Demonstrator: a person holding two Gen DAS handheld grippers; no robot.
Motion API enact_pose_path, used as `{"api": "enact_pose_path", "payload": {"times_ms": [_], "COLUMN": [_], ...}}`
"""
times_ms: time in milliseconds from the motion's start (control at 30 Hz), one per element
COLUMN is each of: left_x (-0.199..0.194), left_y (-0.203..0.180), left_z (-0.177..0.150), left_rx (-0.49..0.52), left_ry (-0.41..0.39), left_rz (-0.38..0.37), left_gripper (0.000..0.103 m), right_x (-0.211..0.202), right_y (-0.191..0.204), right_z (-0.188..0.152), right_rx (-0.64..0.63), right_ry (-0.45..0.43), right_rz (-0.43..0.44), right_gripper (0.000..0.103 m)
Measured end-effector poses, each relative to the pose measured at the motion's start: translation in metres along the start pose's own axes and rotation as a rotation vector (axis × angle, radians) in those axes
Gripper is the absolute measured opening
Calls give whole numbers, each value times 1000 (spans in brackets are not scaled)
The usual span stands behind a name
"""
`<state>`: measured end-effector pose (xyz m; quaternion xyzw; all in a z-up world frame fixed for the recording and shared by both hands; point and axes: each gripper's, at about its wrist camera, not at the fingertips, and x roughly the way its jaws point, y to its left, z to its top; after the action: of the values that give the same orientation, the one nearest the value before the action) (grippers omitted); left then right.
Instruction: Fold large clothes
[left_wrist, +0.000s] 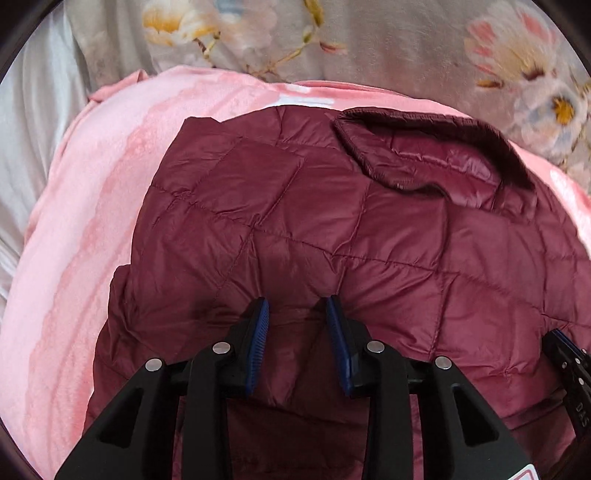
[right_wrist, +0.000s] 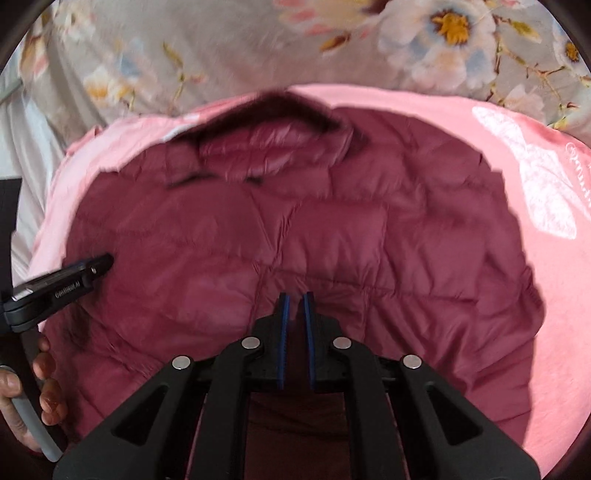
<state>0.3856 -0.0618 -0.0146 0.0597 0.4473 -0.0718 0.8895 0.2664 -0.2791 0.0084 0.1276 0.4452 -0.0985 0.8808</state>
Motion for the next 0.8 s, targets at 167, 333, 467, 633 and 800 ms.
{"api": "enact_pose_path", "payload": {"times_ms": [167, 333, 467, 633, 800], "left_x": [3, 0, -1, -2, -2], "left_y": [-6, -9, -11, -11, -12], "left_z": [-19, -25, -24, -25, -27], "left_rx": [48, 66, 76, 74, 83], "left_ry": [-51, -68, -73, -75, -76], "left_rz": [31, 54, 71, 75, 85], "left_gripper": [33, 33, 33, 33, 33], "right_x": [1, -1, 0, 0, -1], "right_y": [1, 0, -4, -4, -2], "right_z": [-14, -18, -18, -18, -18], "right_rx": [5, 7, 25, 27, 23], "right_ry": [-30, -32, -34, -37, -38], "right_rz": [-4, -8, 9, 7, -2], "right_gripper": [7, 7, 7, 7, 7]}}
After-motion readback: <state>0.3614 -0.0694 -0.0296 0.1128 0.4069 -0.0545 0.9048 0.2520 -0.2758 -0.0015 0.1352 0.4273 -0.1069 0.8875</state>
